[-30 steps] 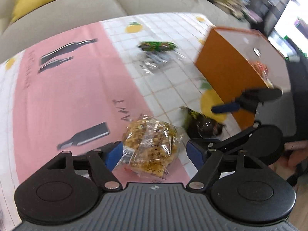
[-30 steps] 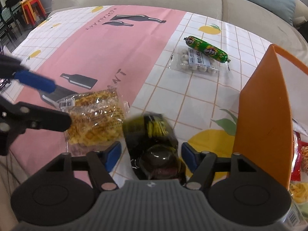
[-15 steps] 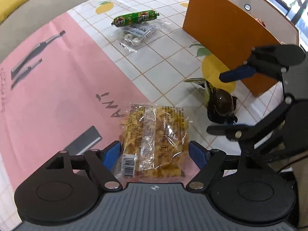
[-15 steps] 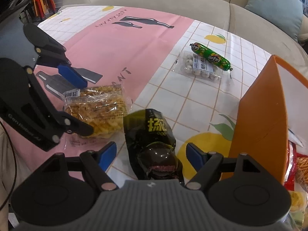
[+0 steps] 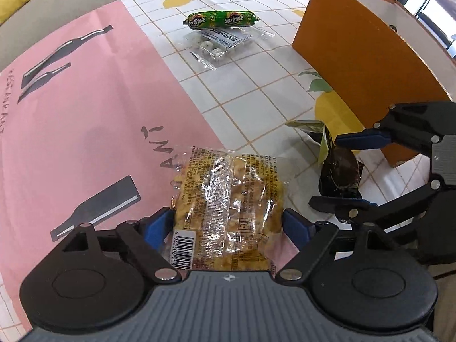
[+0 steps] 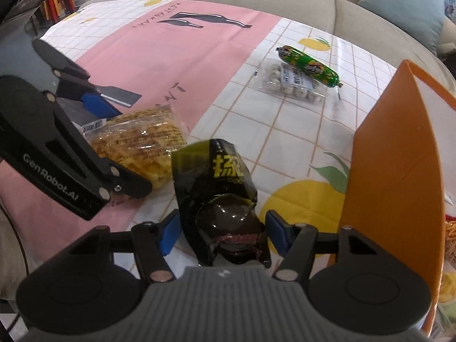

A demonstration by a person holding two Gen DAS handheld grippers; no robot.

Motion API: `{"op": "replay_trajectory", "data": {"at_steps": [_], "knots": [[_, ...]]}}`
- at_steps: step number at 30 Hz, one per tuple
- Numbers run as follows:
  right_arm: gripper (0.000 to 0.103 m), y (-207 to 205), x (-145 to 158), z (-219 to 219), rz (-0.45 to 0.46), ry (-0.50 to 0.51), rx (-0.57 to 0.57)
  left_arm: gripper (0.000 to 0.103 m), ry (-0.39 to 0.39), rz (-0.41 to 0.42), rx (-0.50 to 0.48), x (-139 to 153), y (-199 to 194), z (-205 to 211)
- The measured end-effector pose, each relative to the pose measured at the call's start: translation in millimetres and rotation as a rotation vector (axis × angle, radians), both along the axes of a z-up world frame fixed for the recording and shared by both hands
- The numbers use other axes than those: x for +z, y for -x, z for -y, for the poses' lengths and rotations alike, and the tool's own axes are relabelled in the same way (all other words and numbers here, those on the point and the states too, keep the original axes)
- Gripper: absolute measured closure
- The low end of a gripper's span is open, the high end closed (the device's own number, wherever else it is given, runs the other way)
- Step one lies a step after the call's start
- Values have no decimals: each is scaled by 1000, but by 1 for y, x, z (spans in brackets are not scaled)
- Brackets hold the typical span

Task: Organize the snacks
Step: 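Lift both packets and carry them over the orange box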

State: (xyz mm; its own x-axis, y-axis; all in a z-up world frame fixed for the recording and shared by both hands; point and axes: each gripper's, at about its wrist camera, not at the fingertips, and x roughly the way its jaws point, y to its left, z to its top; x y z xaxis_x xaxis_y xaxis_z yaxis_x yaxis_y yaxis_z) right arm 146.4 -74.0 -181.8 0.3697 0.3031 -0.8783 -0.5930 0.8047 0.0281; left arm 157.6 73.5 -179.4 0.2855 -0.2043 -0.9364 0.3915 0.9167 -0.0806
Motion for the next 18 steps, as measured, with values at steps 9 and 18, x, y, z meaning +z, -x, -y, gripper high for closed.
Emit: {"op": "replay_trajectory", "data": {"at_steps": [9, 18], "knots": [[46, 7, 0, -2, 28, 17, 1, 12, -32, 28, 55, -1, 4, 5], [48, 3, 6, 0, 10, 1, -35, 29, 68, 24, 283, 8, 10, -13]]}}
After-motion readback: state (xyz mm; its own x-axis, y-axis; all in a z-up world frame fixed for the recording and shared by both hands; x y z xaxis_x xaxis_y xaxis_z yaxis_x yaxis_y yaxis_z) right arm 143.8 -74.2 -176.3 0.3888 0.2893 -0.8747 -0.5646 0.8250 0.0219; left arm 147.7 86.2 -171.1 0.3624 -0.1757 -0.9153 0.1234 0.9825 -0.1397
